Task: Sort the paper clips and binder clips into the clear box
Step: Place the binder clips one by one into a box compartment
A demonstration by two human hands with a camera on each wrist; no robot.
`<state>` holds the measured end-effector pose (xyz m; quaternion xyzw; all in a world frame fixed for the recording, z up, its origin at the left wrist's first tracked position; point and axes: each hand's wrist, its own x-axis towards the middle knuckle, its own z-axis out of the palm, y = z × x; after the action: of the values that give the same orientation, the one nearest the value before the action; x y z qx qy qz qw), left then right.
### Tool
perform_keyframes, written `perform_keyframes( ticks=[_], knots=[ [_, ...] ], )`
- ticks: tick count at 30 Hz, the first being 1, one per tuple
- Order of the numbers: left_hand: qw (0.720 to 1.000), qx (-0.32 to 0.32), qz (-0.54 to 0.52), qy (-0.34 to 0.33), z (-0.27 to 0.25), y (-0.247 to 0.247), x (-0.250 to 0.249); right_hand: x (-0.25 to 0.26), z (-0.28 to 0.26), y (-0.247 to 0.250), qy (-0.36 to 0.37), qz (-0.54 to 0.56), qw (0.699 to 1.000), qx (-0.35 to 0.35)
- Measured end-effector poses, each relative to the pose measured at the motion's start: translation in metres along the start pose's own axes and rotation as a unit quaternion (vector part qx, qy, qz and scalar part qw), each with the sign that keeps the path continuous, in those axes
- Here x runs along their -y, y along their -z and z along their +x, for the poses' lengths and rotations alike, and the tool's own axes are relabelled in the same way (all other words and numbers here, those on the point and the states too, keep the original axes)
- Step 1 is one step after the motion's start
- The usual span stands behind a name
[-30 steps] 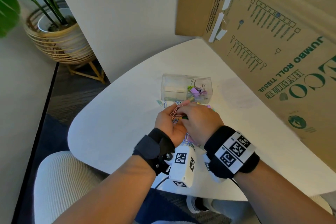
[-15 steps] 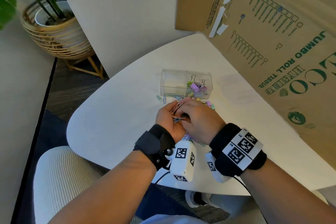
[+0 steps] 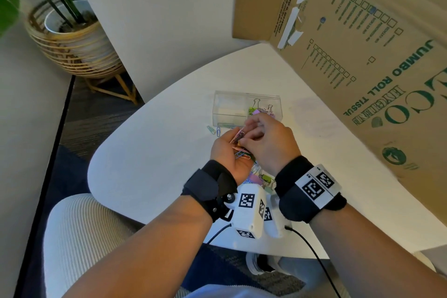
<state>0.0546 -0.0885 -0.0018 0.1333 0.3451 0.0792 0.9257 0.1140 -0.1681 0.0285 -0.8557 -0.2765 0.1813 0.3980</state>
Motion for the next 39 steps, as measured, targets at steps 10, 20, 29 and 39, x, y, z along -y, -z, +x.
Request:
perform_keyframes(
  ticks=[10,20,29,39],
  knots=[
    [0.999,0.031,0.009,-0.014,-0.001,0.0,-0.003,-0.007,0.0,0.013,-0.051,0.158,0.986,0.01],
    [1.0,0.011,0.015,0.006,-0.002,0.021,-0.003,-0.011,0.017,0.041,-0.043,0.203,0.961,-0.181],
    [1.0,0.016,0.0,0.002,-0.008,0.021,-0.004,-0.011,0.055,0.049,-0.028,-0.028,0.993,-0.113],
    [0.999,0.028,-0.027,-0.015,-0.008,0.012,-0.017,0.013,-0.006,0.027,0.139,-0.149,0.969,0.138]
  ],
)
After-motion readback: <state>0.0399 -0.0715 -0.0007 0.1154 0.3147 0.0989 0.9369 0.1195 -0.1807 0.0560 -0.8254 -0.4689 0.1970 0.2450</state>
